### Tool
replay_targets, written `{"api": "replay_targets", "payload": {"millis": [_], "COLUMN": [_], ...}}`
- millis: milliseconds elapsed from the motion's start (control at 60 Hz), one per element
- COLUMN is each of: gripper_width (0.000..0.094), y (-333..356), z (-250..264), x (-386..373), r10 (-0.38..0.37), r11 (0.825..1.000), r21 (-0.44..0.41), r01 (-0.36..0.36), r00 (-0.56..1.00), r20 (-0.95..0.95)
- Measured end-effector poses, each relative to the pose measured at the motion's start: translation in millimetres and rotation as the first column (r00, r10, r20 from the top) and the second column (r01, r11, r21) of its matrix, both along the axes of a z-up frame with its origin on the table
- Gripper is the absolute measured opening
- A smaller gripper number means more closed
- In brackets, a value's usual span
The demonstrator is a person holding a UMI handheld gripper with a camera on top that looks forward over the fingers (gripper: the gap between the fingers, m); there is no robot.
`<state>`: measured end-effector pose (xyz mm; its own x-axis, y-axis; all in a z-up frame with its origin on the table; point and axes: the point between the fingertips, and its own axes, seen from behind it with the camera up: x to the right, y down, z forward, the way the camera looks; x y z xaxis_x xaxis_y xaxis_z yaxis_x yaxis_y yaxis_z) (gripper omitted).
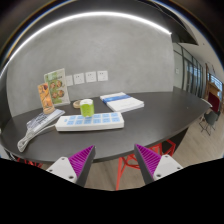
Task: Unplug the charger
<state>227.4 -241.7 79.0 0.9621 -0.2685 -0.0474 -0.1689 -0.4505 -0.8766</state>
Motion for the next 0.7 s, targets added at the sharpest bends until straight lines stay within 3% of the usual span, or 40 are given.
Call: {"api": "replay_targets", "payload": {"millis": [233,350,467,617,683,700], "gripper_width": [0.0806,0.0809,0.0801,0.0802,0.075,0.0695], "y": [68,118,177,240,261,265], "z": [-7,-29,-35,-23,-21,-22], "x": [-7,-1,3,7,7,6], "r10": [0.07,0.153,0.207,0.222,0.23,0.234], "r11": [0.997,0.988,0.976,0.963,0.957,0.956], "r21": [0.025,0.02,0.064,0.149,0.174,0.174], "r01": [-0.07,-0.154,-0.21,-0.227,-0.234,-0.237], "r00": [0.997,0.988,0.977,0.974,0.972,0.972], "r20": [-0.009,0.019,0.046,0.049,0.042,0.039]}}
